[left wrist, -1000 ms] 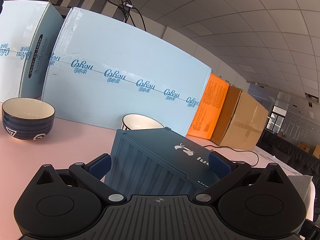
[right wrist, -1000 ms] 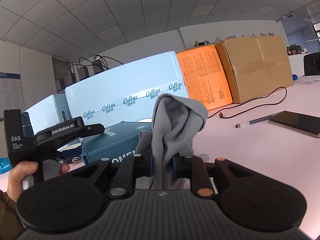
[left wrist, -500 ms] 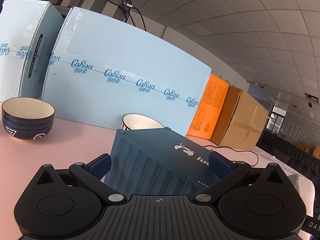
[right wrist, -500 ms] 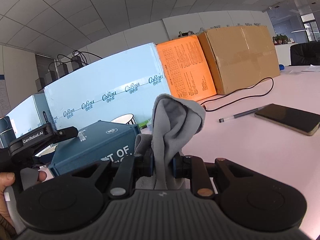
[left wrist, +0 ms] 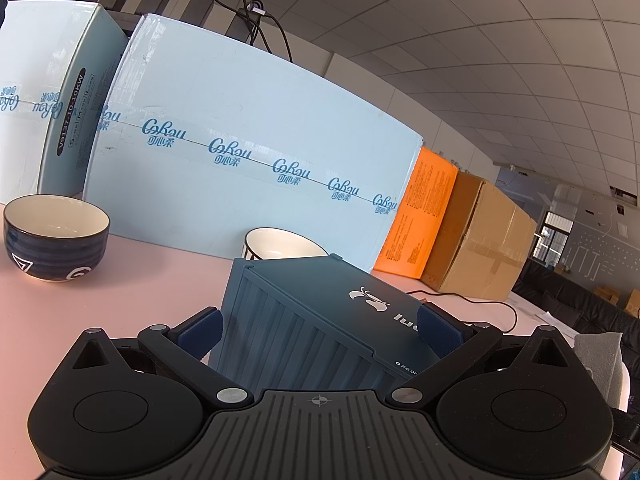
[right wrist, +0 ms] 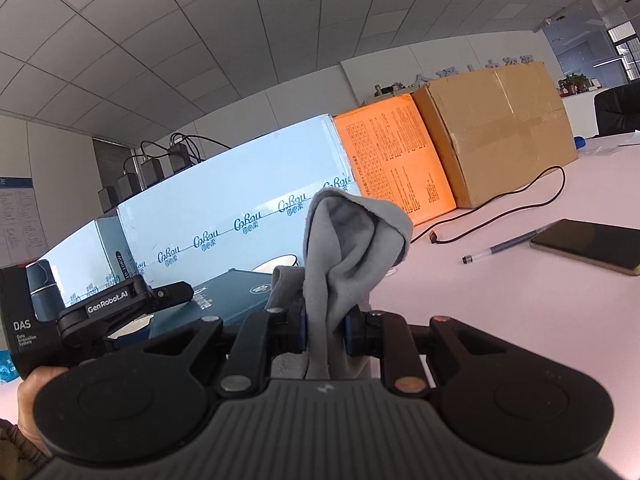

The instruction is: Clean container

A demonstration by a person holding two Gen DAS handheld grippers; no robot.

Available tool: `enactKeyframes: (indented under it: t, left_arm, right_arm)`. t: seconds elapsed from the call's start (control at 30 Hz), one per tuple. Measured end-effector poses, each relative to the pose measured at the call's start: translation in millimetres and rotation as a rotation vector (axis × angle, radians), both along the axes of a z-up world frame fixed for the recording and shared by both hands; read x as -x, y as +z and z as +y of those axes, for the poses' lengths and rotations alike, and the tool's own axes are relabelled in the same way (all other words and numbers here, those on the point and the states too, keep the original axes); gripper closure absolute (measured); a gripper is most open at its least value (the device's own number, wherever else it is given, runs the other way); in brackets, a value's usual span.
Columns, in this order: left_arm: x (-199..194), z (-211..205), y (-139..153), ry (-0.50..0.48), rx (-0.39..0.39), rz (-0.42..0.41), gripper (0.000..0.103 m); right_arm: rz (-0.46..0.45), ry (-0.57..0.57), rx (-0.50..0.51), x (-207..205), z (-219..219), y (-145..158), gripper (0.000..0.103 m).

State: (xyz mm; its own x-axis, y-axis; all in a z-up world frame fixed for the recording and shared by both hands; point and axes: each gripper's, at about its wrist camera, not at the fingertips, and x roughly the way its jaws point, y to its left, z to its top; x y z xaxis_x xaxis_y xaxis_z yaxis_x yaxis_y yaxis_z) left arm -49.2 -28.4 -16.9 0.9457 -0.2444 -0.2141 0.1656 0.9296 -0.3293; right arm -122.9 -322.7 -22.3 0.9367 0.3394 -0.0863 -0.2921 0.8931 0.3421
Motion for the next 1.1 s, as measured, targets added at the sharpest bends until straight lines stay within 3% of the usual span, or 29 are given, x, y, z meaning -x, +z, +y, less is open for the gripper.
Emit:
enactKeyframes:
  t: [0.47, 0.97, 1.1]
  left_arm:
    - [1, 0, 0, 0.000, 0.001, 0.000, 0.000]
    - [1, 0, 0, -0.001, 0.003, 0.001, 0.000]
    - [0, 0, 0, -0.001, 0.003, 0.001, 0.000]
  right_arm:
    - [-0.067, 0.201, -0.043, 37, 12, -1, 0.083]
    - [0.019, 0.237, 0.019, 43, 25, -20, 0.083]
    - [-0.001, 0.227, 0.017, 44, 24, -18, 0.083]
